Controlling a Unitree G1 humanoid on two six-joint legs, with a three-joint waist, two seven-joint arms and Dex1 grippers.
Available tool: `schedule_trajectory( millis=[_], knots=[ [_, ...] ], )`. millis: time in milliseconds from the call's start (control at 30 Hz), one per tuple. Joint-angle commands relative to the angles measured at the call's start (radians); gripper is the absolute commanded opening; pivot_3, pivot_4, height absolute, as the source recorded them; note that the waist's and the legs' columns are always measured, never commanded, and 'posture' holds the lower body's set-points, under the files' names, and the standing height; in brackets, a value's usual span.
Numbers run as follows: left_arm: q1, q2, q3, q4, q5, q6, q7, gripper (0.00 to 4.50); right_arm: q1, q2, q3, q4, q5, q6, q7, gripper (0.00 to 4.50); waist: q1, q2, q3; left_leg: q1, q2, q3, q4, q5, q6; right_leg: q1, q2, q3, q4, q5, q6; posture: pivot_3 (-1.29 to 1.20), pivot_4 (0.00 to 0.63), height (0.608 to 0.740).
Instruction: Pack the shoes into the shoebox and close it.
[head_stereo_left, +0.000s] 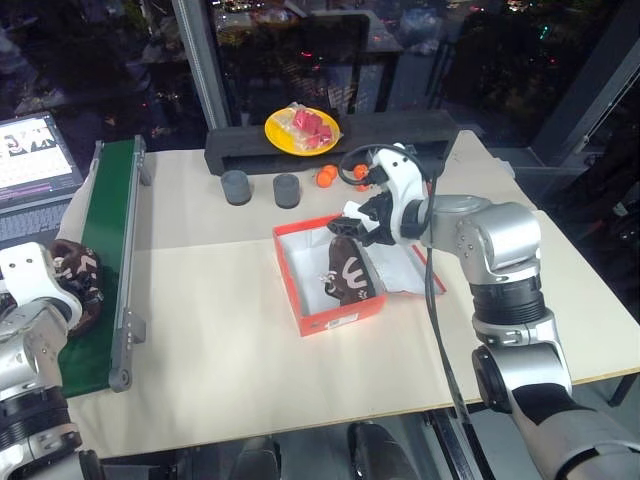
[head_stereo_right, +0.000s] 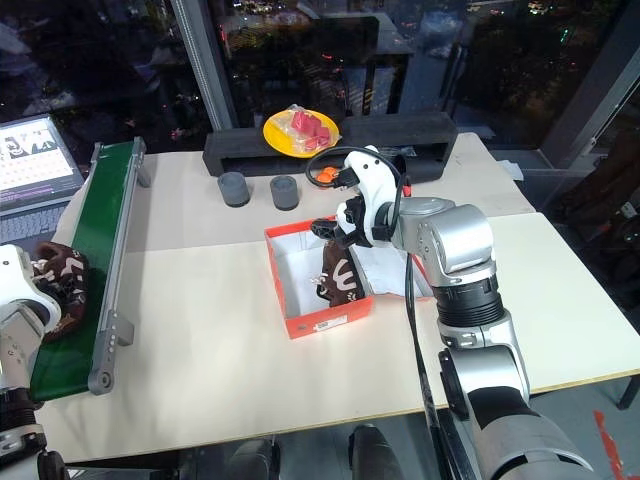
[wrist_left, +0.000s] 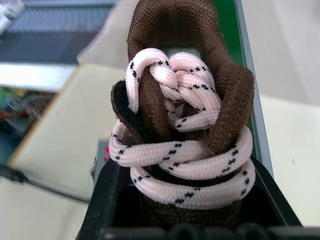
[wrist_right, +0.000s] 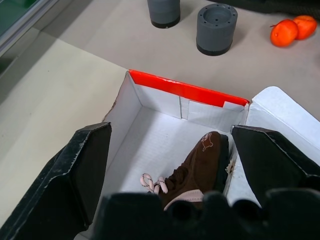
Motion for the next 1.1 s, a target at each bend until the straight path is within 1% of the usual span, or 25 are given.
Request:
schedule_trajectory(
  millis=[33, 100, 167, 267, 333, 467, 700, 800, 933, 1100],
  knots=[
    [-0.107, -0.004, -0.030, -0.147, -0.051, -0.036, -0.023, 1.26, -0.044, 0.062, -0.125, -0.002, 0.073, 0.046, -0.027, 4.50, 0.000, -0.001, 0.001, -0.001, 0.000, 0.000, 0.000, 0.000, 0.000, 0.000, 0.000, 0.000, 0.000, 0.000, 0.000, 0.00, 0.150, 0.740],
    [-0.203, -0.060, -0.085, -0.227, -0.144, 0.001, -0.071, 1.26, -0.104, 0.162, -0.322, 0.057, 0.159, 0.095, -0.084, 4.50, 0.010, -0.003, 0.001, -0.004, 0.000, -0.001, 0.000, 0.000, 0.000, -0.002, 0.000, -0.002, -0.001, 0.000, 0.000, 0.00, 0.150, 0.740],
    [-0.278, -0.110, -0.139, -0.274, -0.209, 0.045, -0.107, 1.26, -0.165, 0.229, -0.484, 0.119, 0.224, 0.113, -0.143, 4.50, 0.021, -0.004, 0.002, -0.008, 0.000, -0.002, 0.001, 0.000, 0.000, -0.005, -0.001, -0.002, -0.001, 0.001, 0.000, 0.00, 0.150, 0.740],
    [-0.375, -0.167, -0.211, -0.281, -0.272, 0.105, -0.134, 1.26, -0.230, 0.258, -0.620, 0.199, 0.273, 0.104, -0.219, 4.50, 0.022, -0.004, 0.002, -0.009, -0.001, -0.003, 0.001, 0.000, -0.001, -0.004, -0.002, -0.003, -0.001, 0.002, 0.001, 0.00, 0.150, 0.740],
    [-0.430, -0.202, -0.247, -0.264, -0.298, 0.127, -0.138, 1.26, -0.259, 0.261, -0.671, 0.235, 0.302, 0.095, -0.256, 4.50, 0.014, -0.003, 0.001, -0.007, -0.001, -0.002, 0.000, 0.000, 0.000, -0.001, -0.002, -0.003, -0.001, 0.002, 0.001, 0.00, 0.150, 0.740],
    [-0.526, -0.288, -0.325, -0.240, -0.337, 0.155, -0.167, 1.26, -0.281, 0.266, -0.714, 0.249, 0.351, 0.097, -0.299, 4.50, 0.005, -0.002, 0.002, -0.008, -0.001, -0.002, 0.000, 0.000, 0.000, -0.004, -0.001, -0.002, -0.002, 0.002, 0.001, 0.00, 0.150, 0.740],
    [-0.582, -0.402, -0.371, -0.201, -0.392, 0.185, -0.174, 1.26, -0.255, 0.281, -0.734, 0.176, 0.424, 0.108, -0.380, 4.50, -0.014, -0.002, 0.003, -0.010, -0.001, -0.002, 0.000, 0.000, 0.000, -0.005, -0.001, -0.002, -0.001, 0.002, 0.001, 0.00, 0.150, 0.740],
    [-0.591, -0.427, -0.392, -0.205, -0.401, 0.197, -0.182, 1.26, -0.243, 0.283, -0.728, 0.144, 0.446, 0.099, -0.406, 4.50, -0.012, -0.001, 0.003, -0.010, -0.001, -0.002, 0.000, 0.000, 0.001, -0.005, -0.001, -0.002, -0.002, 0.001, 0.001, 0.00, 0.150, 0.740],
    [-0.577, -0.440, -0.437, -0.232, -0.426, 0.233, -0.213, 1.26, -0.195, 0.277, -0.674, 0.088, 0.467, 0.116, -0.405, 4.50, -0.010, -0.001, 0.003, -0.010, -0.002, -0.002, 0.000, 0.000, 0.001, -0.005, -0.001, -0.002, -0.004, 0.001, 0.001, 0.00, 0.150, 0.740],
    [-0.598, -0.466, -0.474, -0.231, -0.435, 0.237, -0.242, 1.26, -0.163, 0.259, -0.652, 0.083, 0.486, 0.093, -0.402, 4.50, -0.010, -0.001, 0.003, -0.009, -0.002, -0.002, 0.000, 0.000, 0.001, -0.005, -0.001, -0.001, -0.003, 0.001, 0.001, 0.00, 0.150, 0.740]
  ],
)
